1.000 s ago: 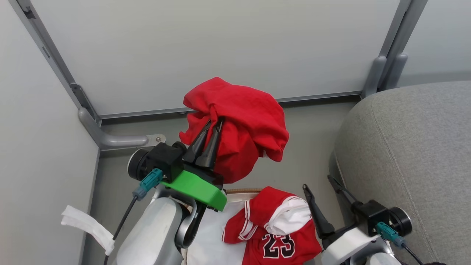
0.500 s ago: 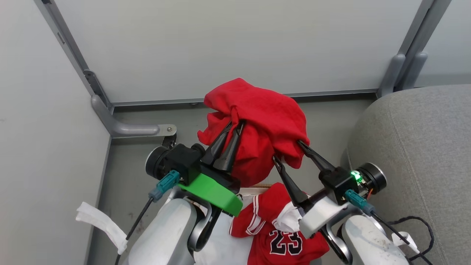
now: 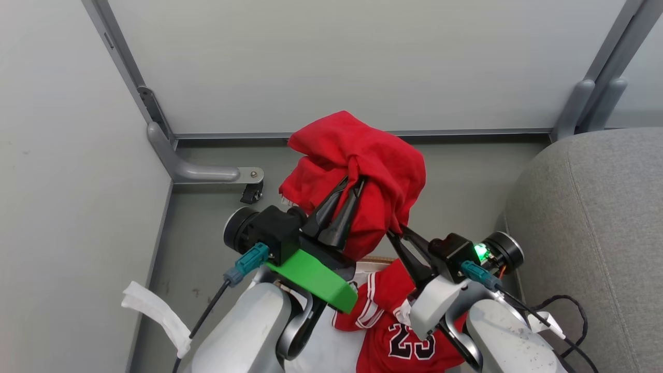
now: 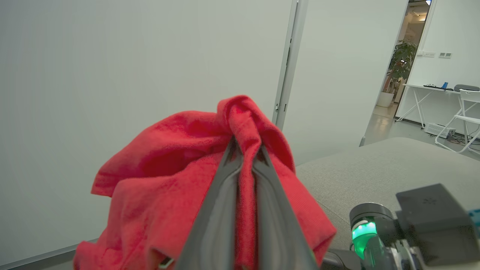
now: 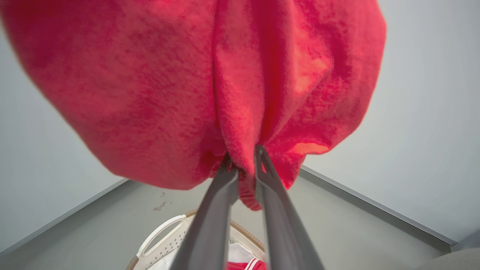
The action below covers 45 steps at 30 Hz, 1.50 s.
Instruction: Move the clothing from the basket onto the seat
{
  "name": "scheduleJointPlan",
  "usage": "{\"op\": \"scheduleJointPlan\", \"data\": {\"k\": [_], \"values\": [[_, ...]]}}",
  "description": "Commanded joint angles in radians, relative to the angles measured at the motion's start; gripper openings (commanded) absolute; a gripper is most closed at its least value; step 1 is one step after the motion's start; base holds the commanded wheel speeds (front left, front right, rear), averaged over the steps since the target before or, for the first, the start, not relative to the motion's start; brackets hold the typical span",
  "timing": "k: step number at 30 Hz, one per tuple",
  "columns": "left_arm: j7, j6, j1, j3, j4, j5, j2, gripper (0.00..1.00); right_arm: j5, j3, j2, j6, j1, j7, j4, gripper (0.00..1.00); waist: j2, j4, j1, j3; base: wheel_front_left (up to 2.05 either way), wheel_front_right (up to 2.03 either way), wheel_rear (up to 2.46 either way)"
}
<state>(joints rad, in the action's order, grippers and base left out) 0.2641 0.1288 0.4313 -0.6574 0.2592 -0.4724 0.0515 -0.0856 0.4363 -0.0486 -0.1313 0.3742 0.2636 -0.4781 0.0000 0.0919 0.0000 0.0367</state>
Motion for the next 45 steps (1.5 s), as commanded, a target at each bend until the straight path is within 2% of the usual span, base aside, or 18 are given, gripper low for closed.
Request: {"op": "scheduleJointPlan", "data": {"k": [1, 11, 24, 25, 26, 27, 34, 45], "values": [[0.001, 0.003, 0.012, -0.004, -0.007, -0.003, 0.0, 0.0, -0.019, 0.01, -0.005, 0.001, 0.01, 0.002, -0.013, 0.0, 0.0, 0.002, 0.0, -0.002, 0.0, 0.0, 0.0], [0.001, 0.003, -0.003, 0.0, -0.007, -0.014, -0.001, 0.0, -0.102, 0.087, -0.005, 0.001, -0.023, 0.001, -0.078, 0.0, 0.0, -0.003, 0.0, -0.015, 0.0, 0.0, 0.0], [0.001, 0.003, -0.011, 0.028, -0.008, 0.001, -0.001, 0.0, -0.112, 0.056, -0.005, 0.001, -0.018, 0.001, -0.05, 0.0, 0.0, -0.03, 0.0, -0.003, 0.0, 0.0, 0.0], [0.001, 0.003, -0.013, 0.036, -0.009, 0.006, -0.001, 0.31, -0.109, 0.053, -0.004, 0.001, -0.02, 0.001, -0.044, 0.0, 0.0, -0.036, 0.0, -0.002, 0.0, 0.0, 0.0], [0.001, 0.003, -0.015, 0.044, -0.011, 0.01, 0.0, 0.48, -0.108, 0.049, -0.004, 0.001, -0.023, 0.001, -0.037, 0.0, 0.0, -0.041, 0.0, -0.001, 0.0, 0.0, 0.0], [0.001, 0.003, -0.021, 0.05, -0.007, 0.014, -0.001, 1.0, -0.108, 0.044, -0.005, 0.001, -0.028, 0.001, -0.031, 0.0, 0.0, -0.049, 0.0, 0.0, 0.0, 0.0, 0.0], [0.0, 0.003, -0.036, 0.092, 0.016, 0.046, 0.0, 1.0, -0.123, -0.012, -0.004, 0.001, -0.057, 0.001, 0.059, 0.0, 0.0, -0.142, 0.0, 0.011, 0.0, 0.0, 0.0], [0.0, 0.003, -0.071, 0.154, 0.035, 0.11, 0.003, 1.0, -0.124, -0.125, -0.004, 0.001, -0.117, 0.002, 0.251, 0.0, 0.0, -0.377, 0.0, 0.036, 0.0, 0.0, 0.0]]}}
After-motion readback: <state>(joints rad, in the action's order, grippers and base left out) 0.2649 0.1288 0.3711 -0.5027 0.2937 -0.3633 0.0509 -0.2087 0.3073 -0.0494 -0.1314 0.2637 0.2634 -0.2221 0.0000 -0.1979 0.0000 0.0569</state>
